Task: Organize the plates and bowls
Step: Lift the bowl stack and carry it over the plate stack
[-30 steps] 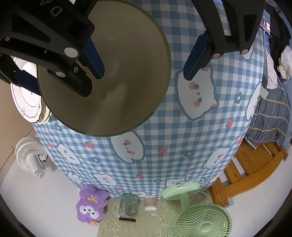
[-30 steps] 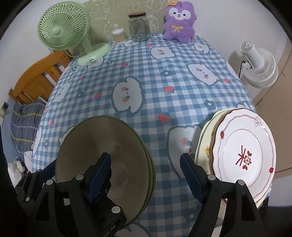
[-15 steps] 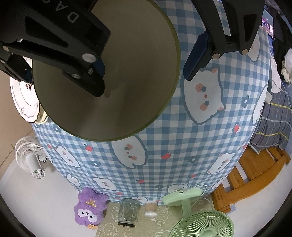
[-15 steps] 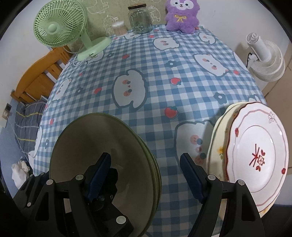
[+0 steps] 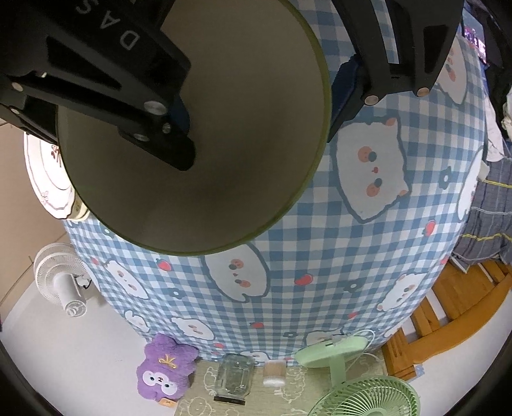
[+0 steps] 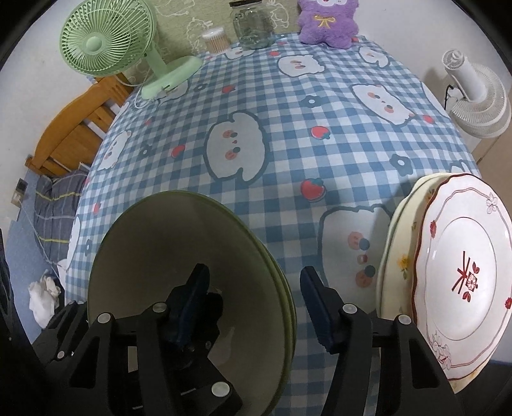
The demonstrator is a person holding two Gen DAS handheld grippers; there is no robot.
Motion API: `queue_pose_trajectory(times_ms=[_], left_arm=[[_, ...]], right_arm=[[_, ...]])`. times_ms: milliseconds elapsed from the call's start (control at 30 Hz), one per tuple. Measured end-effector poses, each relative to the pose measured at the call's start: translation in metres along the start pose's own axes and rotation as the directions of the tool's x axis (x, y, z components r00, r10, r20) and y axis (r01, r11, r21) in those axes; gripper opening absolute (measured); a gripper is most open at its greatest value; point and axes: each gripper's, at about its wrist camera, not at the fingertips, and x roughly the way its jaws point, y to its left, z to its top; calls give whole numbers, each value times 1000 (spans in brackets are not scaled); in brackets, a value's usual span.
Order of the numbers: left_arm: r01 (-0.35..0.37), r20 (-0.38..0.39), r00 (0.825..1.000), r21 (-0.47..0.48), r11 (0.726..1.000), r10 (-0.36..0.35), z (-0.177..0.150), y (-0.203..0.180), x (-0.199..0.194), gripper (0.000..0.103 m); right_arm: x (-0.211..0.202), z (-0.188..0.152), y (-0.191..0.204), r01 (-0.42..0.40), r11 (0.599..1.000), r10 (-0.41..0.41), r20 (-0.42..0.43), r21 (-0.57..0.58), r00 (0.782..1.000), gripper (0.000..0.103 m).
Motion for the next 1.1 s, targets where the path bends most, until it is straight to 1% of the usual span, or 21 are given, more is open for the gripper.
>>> queue_pose_trajectory(times_ms=[100,133,200,433,733,867,1100], left_arm=[[19,-3,1000,6,1000,-19,0,0,0,81],[26,-5,1000,8,1000,-26,0,1,0,77],[66,-7,998,4,998,-66,0,0,-1,70],[74,-19,997,-8,997,-74,-2,2,-3,69],[68,-13,998,10,998,-68,-4,-1,-9,65],[71,-15,997,10,997,-71,-5,0,-11,64],[75,4,997,9,997,-75,-3,1,-20,64]], right_arm=[[2,0,1,-15,1000,15,-10,1,1000,61],[3,1,0,-31,999,31,-21,14,999,59],[4,1,0,-41,999,42,-34,18,999,58],[2,-1,3,-37,999,37,-40,18,999,57],[-3,-4,4,-11,999,12,-23,33,1000,58],[-5,-5,3,-12,999,12,-23,33,1000,58],[-16,-2,8,-8,1000,8,-3,31,1000,58]])
